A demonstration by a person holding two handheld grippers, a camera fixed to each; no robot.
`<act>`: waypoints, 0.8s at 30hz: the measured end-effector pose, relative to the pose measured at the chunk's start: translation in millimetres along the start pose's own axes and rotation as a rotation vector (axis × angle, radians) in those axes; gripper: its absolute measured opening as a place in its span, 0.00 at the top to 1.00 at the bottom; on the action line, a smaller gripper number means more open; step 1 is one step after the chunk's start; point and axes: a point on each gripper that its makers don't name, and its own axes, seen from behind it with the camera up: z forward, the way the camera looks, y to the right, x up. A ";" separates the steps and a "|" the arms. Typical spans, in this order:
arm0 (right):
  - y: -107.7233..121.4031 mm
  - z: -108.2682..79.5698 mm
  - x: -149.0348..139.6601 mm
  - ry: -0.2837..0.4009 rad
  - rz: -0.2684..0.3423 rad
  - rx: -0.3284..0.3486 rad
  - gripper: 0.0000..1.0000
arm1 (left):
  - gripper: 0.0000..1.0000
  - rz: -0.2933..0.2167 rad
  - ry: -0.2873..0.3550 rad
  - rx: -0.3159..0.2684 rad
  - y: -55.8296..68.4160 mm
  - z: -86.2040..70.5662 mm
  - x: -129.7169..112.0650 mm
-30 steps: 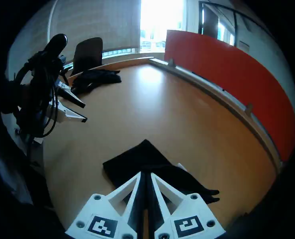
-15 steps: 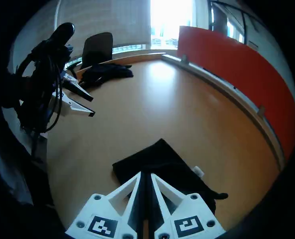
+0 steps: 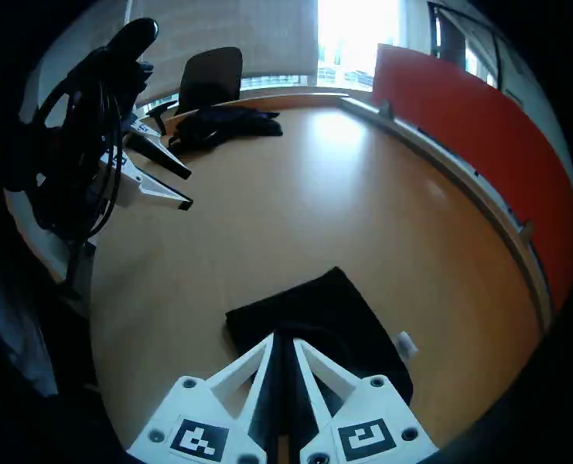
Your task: Fold towel
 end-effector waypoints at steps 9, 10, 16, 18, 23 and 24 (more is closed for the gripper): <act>-1.9 -1.4 -7.9 -0.012 0.017 0.000 0.95 | 0.06 0.004 0.000 -0.005 1.6 0.7 -0.3; -1.9 -1.9 -8.4 -0.011 0.020 0.000 0.95 | 0.06 0.005 0.000 -0.005 1.6 0.8 0.1; -1.2 -2.6 -10.1 -0.010 0.030 -0.002 0.95 | 0.06 0.010 0.002 -0.006 2.8 1.7 2.1; -1.5 -2.3 -10.3 -0.010 0.031 -0.001 0.95 | 0.06 0.010 0.002 -0.006 3.3 1.9 2.2; -2.9 0.0 -11.7 -0.015 0.032 0.003 0.95 | 0.06 0.007 0.002 -0.006 4.7 2.7 1.7; -3.6 0.9 -12.1 -0.017 0.033 0.004 0.95 | 0.06 0.007 0.002 -0.006 4.7 2.7 1.5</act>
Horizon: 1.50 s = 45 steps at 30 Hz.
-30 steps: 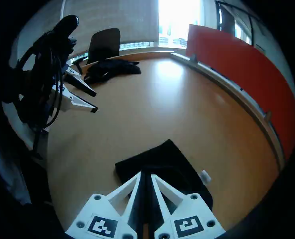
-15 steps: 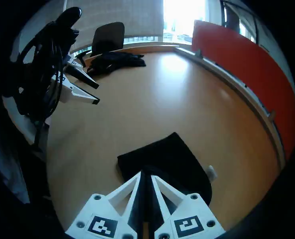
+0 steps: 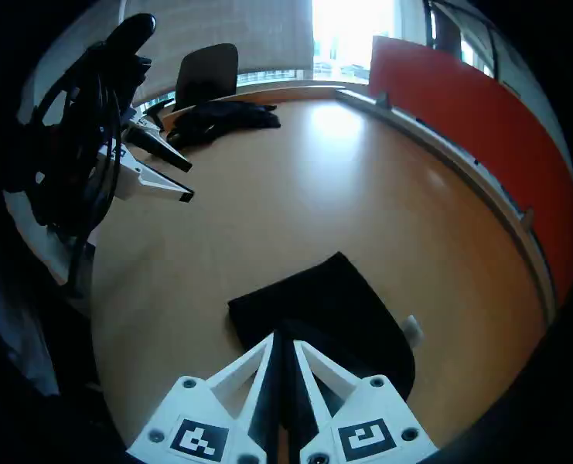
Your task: Fold towel
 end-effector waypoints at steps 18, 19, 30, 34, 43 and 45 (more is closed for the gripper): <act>-12.1 6.2 -16.8 -0.039 0.033 0.017 0.40 | 0.06 0.000 0.000 0.000 -0.4 0.3 -0.1; -13.1 5.1 -16.9 -0.038 0.035 0.019 0.39 | 0.06 0.000 -0.001 -0.001 0.0 0.5 -0.1; -20.0 -8.4 -18.7 -0.019 0.071 0.018 0.35 | 0.06 0.005 0.002 -0.005 3.2 0.9 1.4; -16.6 -17.1 -27.0 -0.022 0.084 -0.001 0.35 | 0.06 0.005 0.003 -0.006 4.0 0.9 1.5; -3.8 -38.5 -56.4 -0.045 0.125 -0.052 0.35 | 0.06 0.011 0.002 -0.009 7.6 1.8 2.2; -1.0 -42.4 -62.6 -0.049 0.134 -0.062 0.35 | 0.06 0.014 0.002 -0.010 8.7 1.7 2.4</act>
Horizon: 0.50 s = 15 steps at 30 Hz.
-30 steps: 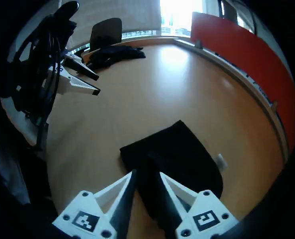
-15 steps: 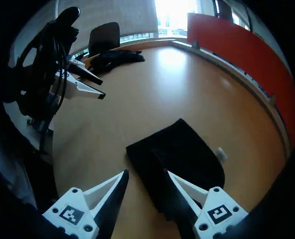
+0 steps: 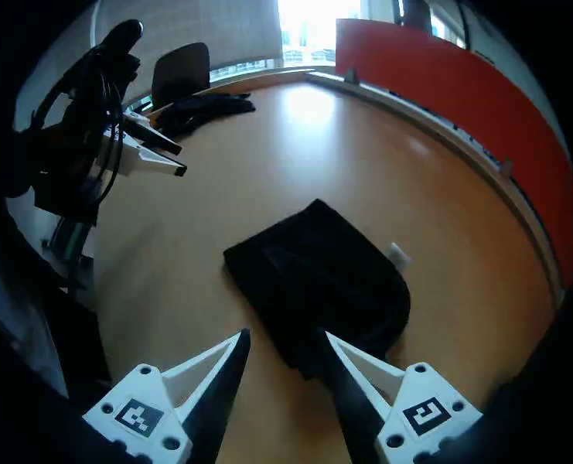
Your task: Fold towel
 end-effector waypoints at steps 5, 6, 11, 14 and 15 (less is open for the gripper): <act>10.4 -8.1 -14.9 -0.012 0.019 -0.029 0.35 | 0.06 0.006 0.001 -0.001 1.8 -0.7 0.9; 12.7 -8.9 -17.4 -0.015 0.024 -0.036 0.35 | 0.06 0.006 0.001 0.000 2.0 -0.9 0.9; 22.1 -11.1 -26.9 -0.021 0.054 -0.059 0.35 | 0.06 0.007 0.000 0.000 2.4 -2.0 0.4; 24.8 -11.7 -31.1 -0.026 0.063 -0.068 0.35 | 0.06 0.010 -0.001 0.001 2.2 -2.9 -0.3; 25.6 -11.7 -32.5 -0.028 0.064 -0.071 0.35 | 0.06 0.010 -0.001 0.002 2.2 -3.1 -0.5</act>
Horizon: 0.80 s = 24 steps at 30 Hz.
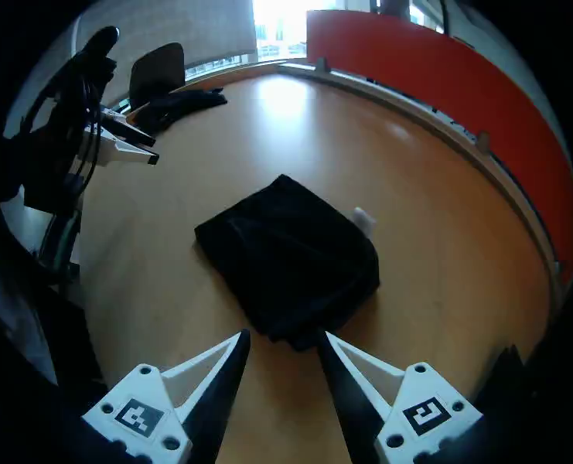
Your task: Fold towel
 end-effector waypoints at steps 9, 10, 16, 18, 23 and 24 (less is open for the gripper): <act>4.9 1.0 -9.6 -0.018 0.015 -0.014 0.35 | 0.06 0.001 -0.002 -0.001 -0.3 -0.5 -0.7; 5.3 1.1 -10.3 -0.020 0.017 -0.015 0.35 | 0.06 0.002 -0.001 -0.001 -0.2 -0.5 -0.5; 6.5 1.7 -14.9 -0.031 0.023 -0.019 0.35 | 0.06 0.006 -0.001 -0.002 0.0 -0.6 0.0; 6.8 2.0 -15.8 -0.032 0.025 -0.019 0.35 | 0.06 0.006 -0.002 -0.002 -0.1 -0.4 -0.2; 7.6 3.4 -15.8 -0.032 0.032 -0.019 0.39 | 0.06 0.004 -0.005 -0.002 -0.5 0.4 -1.7; 7.8 4.0 -15.7 -0.032 0.034 -0.019 0.41 | 0.06 0.003 -0.005 -0.002 -0.6 0.5 -1.9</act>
